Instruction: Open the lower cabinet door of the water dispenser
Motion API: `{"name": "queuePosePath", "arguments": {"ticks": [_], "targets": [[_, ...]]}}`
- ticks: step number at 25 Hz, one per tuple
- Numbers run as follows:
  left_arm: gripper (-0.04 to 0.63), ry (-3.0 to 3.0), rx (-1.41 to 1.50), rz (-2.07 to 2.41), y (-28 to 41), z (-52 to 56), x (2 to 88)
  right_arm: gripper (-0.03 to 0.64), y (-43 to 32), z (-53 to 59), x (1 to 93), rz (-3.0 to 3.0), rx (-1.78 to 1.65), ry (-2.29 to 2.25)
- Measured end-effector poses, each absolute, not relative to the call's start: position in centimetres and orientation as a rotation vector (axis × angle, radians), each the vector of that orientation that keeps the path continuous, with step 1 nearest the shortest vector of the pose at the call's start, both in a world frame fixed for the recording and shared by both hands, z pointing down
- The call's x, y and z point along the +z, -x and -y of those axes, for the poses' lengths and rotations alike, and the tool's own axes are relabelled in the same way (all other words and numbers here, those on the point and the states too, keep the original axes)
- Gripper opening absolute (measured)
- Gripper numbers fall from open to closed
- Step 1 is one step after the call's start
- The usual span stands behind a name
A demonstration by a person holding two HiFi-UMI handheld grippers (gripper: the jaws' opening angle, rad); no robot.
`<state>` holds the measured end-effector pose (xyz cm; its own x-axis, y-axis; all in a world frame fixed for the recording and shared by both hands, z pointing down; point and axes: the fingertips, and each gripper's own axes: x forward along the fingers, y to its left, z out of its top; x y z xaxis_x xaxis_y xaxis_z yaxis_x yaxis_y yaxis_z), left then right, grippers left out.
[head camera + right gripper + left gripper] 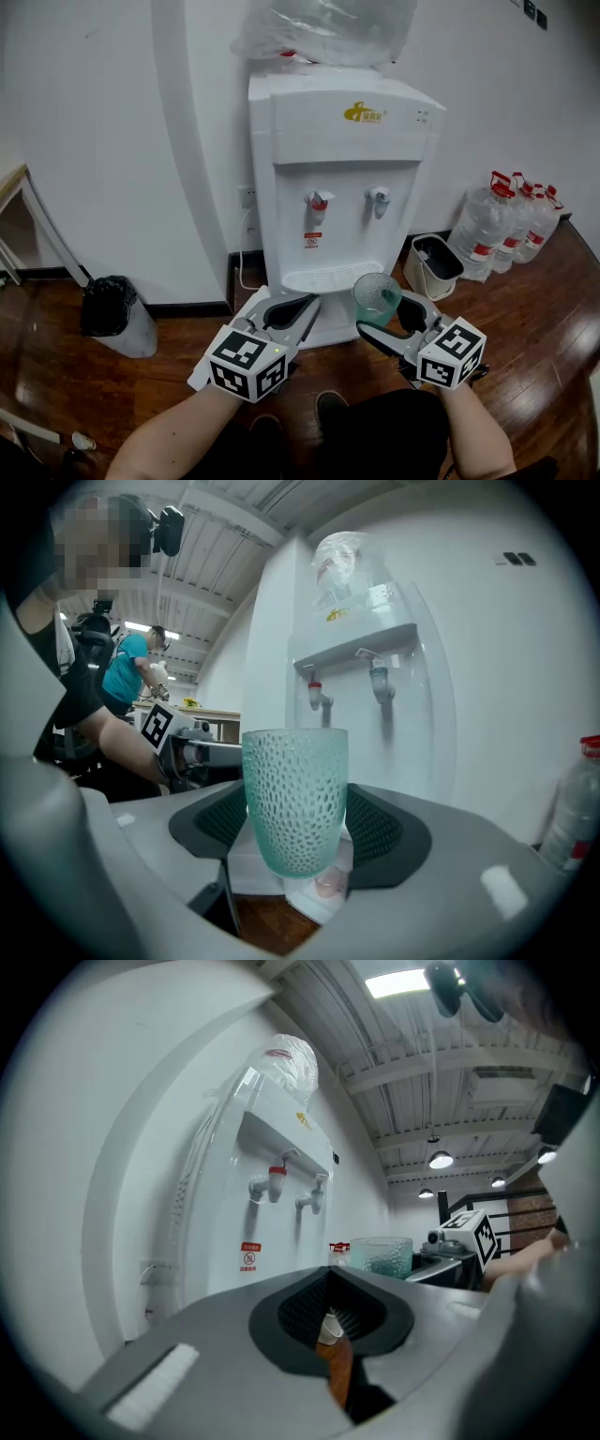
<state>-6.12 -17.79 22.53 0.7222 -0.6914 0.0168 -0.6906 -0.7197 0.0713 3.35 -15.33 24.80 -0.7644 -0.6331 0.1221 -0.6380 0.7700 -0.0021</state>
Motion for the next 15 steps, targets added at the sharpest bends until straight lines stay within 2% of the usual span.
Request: {"name": "queuePosePath", "arguments": {"ticks": [15], "targets": [[0.156,-2.867,-0.002,1.150,6.4,16.9,22.1,0.334,-3.2,15.8,24.5,2.865,0.061,-1.058]]}}
